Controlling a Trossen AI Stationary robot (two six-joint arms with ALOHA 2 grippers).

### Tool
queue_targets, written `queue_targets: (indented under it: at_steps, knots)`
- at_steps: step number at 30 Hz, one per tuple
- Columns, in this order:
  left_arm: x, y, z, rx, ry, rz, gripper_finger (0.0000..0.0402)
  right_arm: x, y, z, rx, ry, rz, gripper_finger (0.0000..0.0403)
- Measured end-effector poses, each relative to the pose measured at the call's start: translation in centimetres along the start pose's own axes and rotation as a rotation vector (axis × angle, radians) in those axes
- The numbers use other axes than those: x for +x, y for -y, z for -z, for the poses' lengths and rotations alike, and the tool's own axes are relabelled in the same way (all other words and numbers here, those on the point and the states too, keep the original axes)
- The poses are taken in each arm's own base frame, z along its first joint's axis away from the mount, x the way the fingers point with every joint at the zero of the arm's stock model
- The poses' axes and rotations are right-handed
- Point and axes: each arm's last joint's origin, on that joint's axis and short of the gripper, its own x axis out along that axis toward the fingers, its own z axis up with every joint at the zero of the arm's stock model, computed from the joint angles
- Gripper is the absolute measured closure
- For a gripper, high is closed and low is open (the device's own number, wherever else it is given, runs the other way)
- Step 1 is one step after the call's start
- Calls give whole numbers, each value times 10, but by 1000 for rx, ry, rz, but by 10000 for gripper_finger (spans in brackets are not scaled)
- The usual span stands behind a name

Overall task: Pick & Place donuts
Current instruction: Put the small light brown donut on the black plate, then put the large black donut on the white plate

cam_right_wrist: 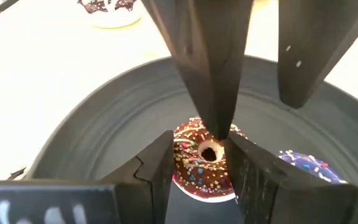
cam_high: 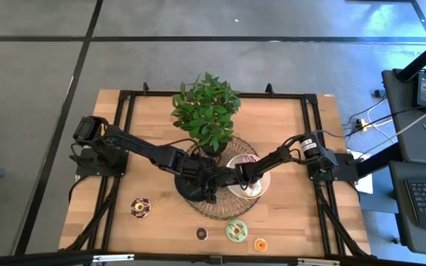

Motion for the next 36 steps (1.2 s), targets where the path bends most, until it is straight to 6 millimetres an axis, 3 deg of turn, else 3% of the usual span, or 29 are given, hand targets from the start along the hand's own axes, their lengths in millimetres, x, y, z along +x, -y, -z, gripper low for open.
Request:
queue_targets:
  at_steps: [9,18,23,29,36]
  knots:
    - [-9,6,6,34,31,-9,182,-1,0,-2,-20,14,2,257]
    - [-14,14,15,81,106,-75,186,-14,-5,-22,-44,57,-12,257]
    - [-15,17,17,84,122,-86,182,-22,-5,-25,-56,-32,-10,257]
    - [-16,21,20,94,128,-72,186,-52,-2,-37,-75,-135,-70,257]
    - [-16,27,20,95,158,-37,183,-113,8,-34,-49,-173,-110,257]
